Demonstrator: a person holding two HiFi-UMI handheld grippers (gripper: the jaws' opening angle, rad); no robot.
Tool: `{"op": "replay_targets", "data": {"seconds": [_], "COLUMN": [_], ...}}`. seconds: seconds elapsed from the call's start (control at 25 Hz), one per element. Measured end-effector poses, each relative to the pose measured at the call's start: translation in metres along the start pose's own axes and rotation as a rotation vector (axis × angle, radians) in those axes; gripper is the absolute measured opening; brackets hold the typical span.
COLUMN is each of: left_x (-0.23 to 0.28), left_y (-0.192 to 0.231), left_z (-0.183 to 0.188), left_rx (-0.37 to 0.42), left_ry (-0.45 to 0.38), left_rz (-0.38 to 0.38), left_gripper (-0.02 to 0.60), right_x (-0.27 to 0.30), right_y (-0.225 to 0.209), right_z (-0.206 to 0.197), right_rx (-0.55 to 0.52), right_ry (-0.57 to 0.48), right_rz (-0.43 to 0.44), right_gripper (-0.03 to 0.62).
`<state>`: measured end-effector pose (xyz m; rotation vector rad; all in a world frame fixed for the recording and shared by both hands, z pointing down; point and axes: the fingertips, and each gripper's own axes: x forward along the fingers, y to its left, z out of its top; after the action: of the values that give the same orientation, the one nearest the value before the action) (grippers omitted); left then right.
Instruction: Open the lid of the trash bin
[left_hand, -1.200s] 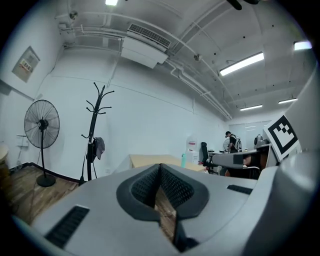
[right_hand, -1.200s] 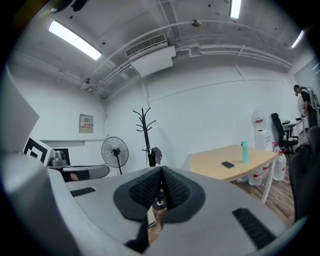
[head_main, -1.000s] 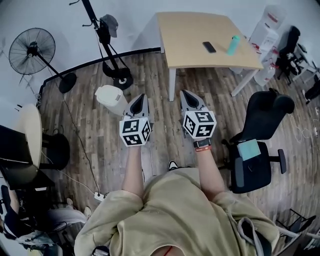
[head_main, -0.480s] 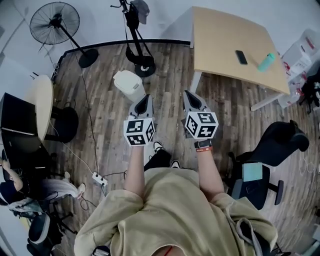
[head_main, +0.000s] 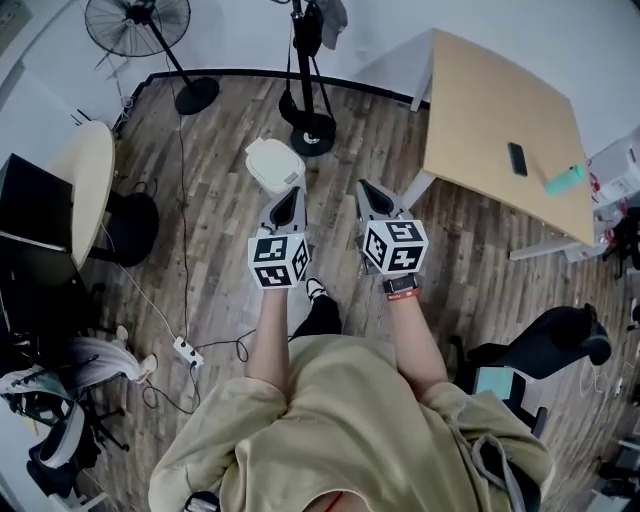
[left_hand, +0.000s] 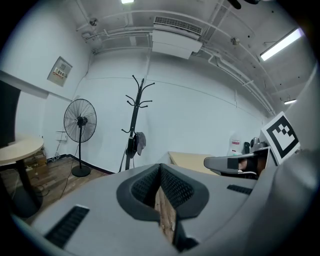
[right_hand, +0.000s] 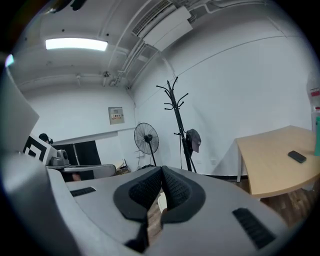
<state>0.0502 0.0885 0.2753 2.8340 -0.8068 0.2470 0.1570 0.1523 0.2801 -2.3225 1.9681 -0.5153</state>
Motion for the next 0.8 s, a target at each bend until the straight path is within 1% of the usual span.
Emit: {"op": "replay_targets", "data": {"seconds": [0.16, 0.36, 0.48, 0.64, 0.72, 0.8], "left_x": [0.034, 0.066, 0.077, 0.084, 0.092, 0.099], "left_y": [0.045, 0.112, 0.154, 0.203, 0.219, 0.227], "left_z": [0.012, 0.026, 0.029, 0.015, 0.004, -0.008], "left_rx": [-0.012, -0.047, -0.056, -0.101, -0.101, -0.105], "left_ry": [-0.011, -0.022, -0.015, 0.000, 0.015, 0.037], "left_rz": [0.024, 0.089, 0.117, 0.142, 0.175, 0.192], "left_gripper": [0.023, 0.023, 0.023, 0.023, 0.023, 0.023], "right_x": [0.061, 0.141, 0.186, 0.229, 0.245, 0.255], "right_y": [0.006, 0.029, 0.046, 0.068, 0.071, 0.069], "right_z": [0.006, 0.013, 0.012, -0.006, -0.020, -0.033], "right_rx": [-0.016, -0.056, -0.054, -0.042, -0.044, -0.030], "right_ry": [0.033, 0.086, 0.114, 0.156, 0.189, 0.227], "right_rz": [0.031, 0.104, 0.138, 0.170, 0.187, 0.197], "right_gripper": [0.015, 0.015, 0.015, 0.015, 0.015, 0.015]}}
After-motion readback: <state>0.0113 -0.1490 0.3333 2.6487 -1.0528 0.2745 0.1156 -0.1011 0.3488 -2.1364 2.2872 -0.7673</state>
